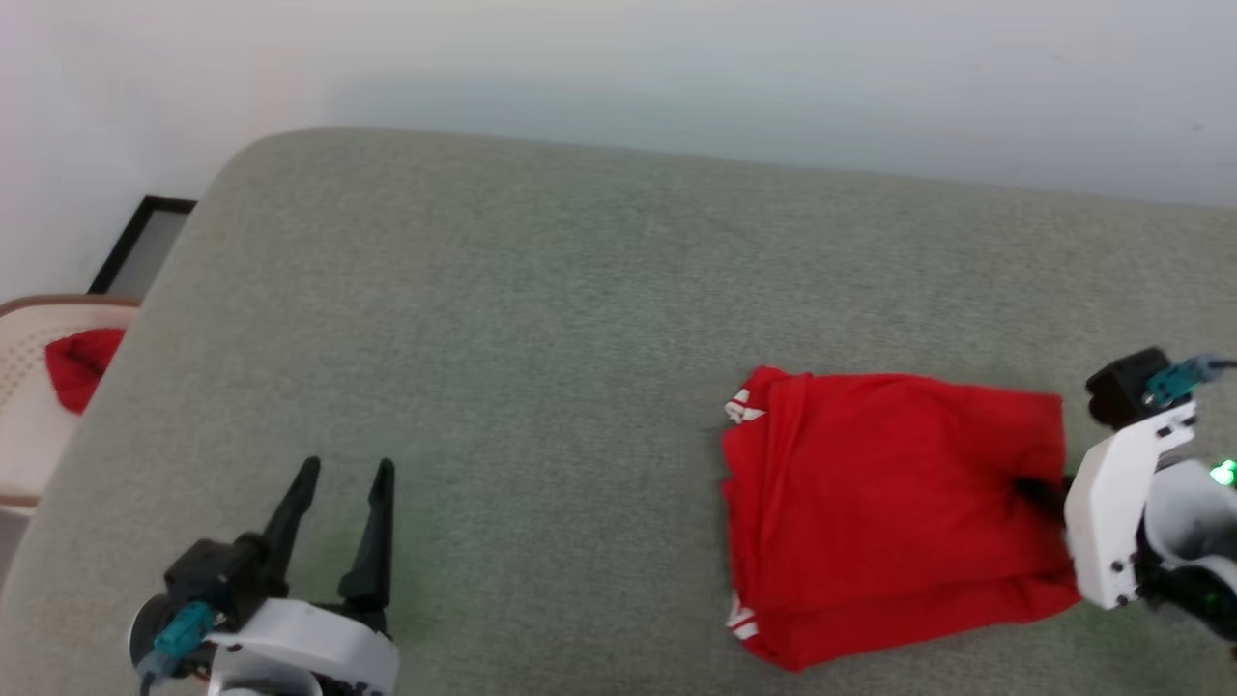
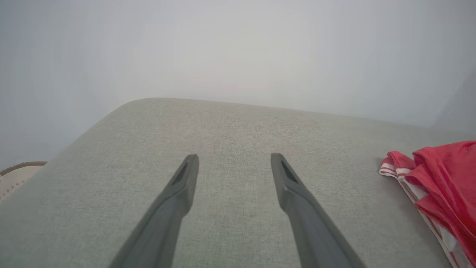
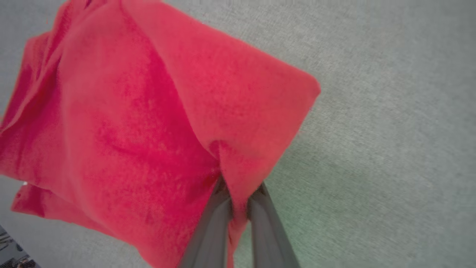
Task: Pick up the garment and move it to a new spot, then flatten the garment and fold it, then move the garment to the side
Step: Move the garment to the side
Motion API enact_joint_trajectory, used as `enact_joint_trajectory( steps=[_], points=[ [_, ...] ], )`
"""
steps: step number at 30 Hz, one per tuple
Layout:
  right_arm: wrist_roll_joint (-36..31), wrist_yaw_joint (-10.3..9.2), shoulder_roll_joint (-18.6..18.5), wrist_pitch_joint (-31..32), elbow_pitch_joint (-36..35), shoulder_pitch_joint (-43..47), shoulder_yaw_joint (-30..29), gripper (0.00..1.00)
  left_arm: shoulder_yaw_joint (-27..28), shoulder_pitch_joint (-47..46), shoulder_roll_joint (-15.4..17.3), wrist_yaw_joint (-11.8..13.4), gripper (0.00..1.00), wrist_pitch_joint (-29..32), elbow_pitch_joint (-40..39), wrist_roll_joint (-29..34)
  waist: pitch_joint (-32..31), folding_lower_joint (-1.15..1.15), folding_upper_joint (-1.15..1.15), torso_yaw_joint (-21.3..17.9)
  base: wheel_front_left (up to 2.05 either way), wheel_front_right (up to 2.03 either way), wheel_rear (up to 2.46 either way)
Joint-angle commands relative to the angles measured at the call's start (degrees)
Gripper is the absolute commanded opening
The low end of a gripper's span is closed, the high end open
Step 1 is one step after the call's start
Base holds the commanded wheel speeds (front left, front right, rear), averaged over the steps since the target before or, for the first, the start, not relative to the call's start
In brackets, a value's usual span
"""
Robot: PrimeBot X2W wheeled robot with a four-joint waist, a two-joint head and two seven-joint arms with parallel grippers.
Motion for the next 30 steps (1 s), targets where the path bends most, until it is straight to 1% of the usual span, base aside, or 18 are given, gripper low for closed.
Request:
enact_joint_trajectory(
  steps=[1, 9, 17, 22, 30],
  points=[
    [0.1, -0.05, -0.5, 0.0, -0.3, -0.7, 0.1, 0.00, -0.2, -0.6, 0.2, -0.1, 1.00, -0.1, 0.1, 0.1, 0.1, 0.00, 0.00, -0.9, 0.00, 0.00, 0.00],
    [-0.2, -0.05, -5.9, 0.5, -3.0, -4.6, 3.0, 0.00, -2.0, -3.6, 0.4, -0.8, 1.00, -0.2, 0.7, 0.9, 1.0, 0.00, 0.00, -4.7, 0.00, 0.00, 0.00],
    [0.4, -0.04, -10.6, -1.6, -4.4, -8.9, 5.9, 0.00, -3.8, -8.0, 0.8, -1.5, 1.00, -0.2, 1.2, 1.7, 3.1, 0.00, 0.00, -9.9, 0.00, 0.00, 0.00],
    [1.0, -0.05, -12.7, -4.2, -3.9, -12.1, 8.0, 0.00, -4.8, -10.8, 1.6, -1.8, 1.00, -0.2, 1.2, 1.9, 4.8, 0.00, 0.00, -13.8, 0.00, 0.00, 0.00],
    [0.9, -0.05, -14.5, -9.7, -0.8, -17.3, 10.9, 0.00, -6.1, -14.9, 3.0, -2.0, 1.00, -0.3, 1.0, 2.5, 7.8, 0.00, 0.00, -19.9, 0.00, 0.00, 0.00]
  ],
)
